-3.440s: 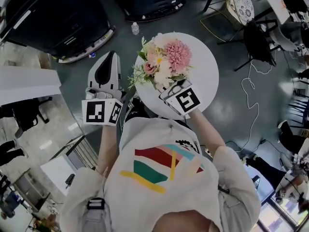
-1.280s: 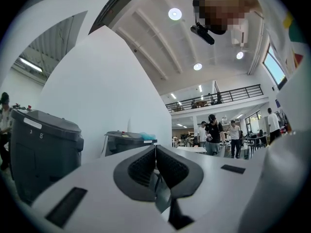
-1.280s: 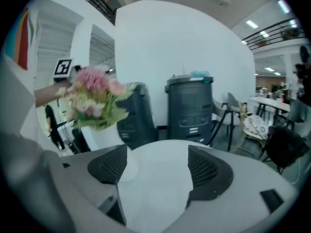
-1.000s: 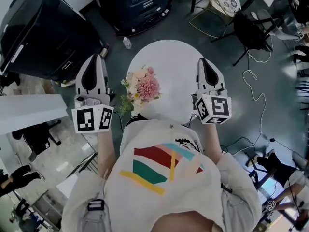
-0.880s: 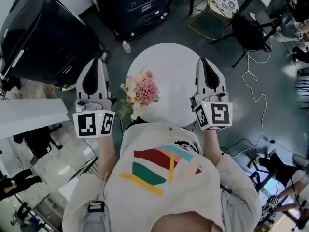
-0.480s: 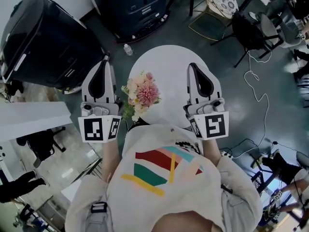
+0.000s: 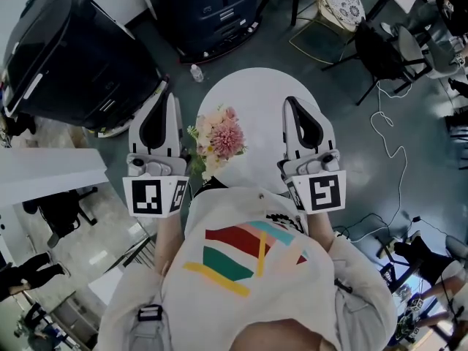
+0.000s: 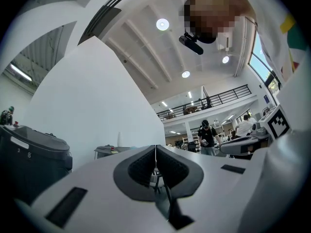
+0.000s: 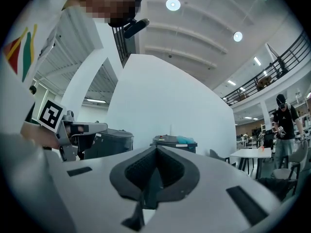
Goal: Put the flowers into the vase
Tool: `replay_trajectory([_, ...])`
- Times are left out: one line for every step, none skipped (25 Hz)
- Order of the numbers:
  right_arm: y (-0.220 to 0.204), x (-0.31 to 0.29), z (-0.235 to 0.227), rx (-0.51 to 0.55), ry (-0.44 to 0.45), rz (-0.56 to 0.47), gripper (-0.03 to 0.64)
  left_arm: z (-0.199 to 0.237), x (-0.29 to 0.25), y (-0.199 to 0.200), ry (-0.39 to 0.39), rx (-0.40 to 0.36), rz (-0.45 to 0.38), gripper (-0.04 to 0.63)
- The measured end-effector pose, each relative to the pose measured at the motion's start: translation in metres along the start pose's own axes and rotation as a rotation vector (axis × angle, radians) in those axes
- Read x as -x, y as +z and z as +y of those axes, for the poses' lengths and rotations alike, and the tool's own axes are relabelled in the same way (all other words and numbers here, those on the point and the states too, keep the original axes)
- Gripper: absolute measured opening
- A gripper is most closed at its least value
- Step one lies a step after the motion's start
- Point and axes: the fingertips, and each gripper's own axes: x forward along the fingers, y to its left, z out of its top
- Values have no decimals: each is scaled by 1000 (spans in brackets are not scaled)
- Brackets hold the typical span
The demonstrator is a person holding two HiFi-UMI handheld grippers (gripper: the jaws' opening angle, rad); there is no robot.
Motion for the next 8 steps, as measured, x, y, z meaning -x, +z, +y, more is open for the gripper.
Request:
replay_trajectory([0,0,1,2,1,1,11,1,0,0,2,-1,-2,8])
replay_trajectory([-1,-1,2,11,2,3,11,1,0,0,3,-1,-2,8])
replay_trajectory([-2,-1,4,29,4,4,11,2,1,-1,3,-2,-2,8])
replay_trajectory([-1,-2,6,54,7,1,11,3,1,-2,3,-2,0,8])
replay_trajectory([-1,-3,9,81,11,-4,11,4,2,-3,2,-3,2,8])
replay_trajectory([0,-3,12,106,15,-7,11,5,2,-4,2,-4,4,8])
replay_trajectory([0,-4,15,126,20,-7,11,5,3,-5,2,-6,5,8])
replay_trajectory([0,-4,18,144,25,-7,11,6,3,-6,2,-7,7,8])
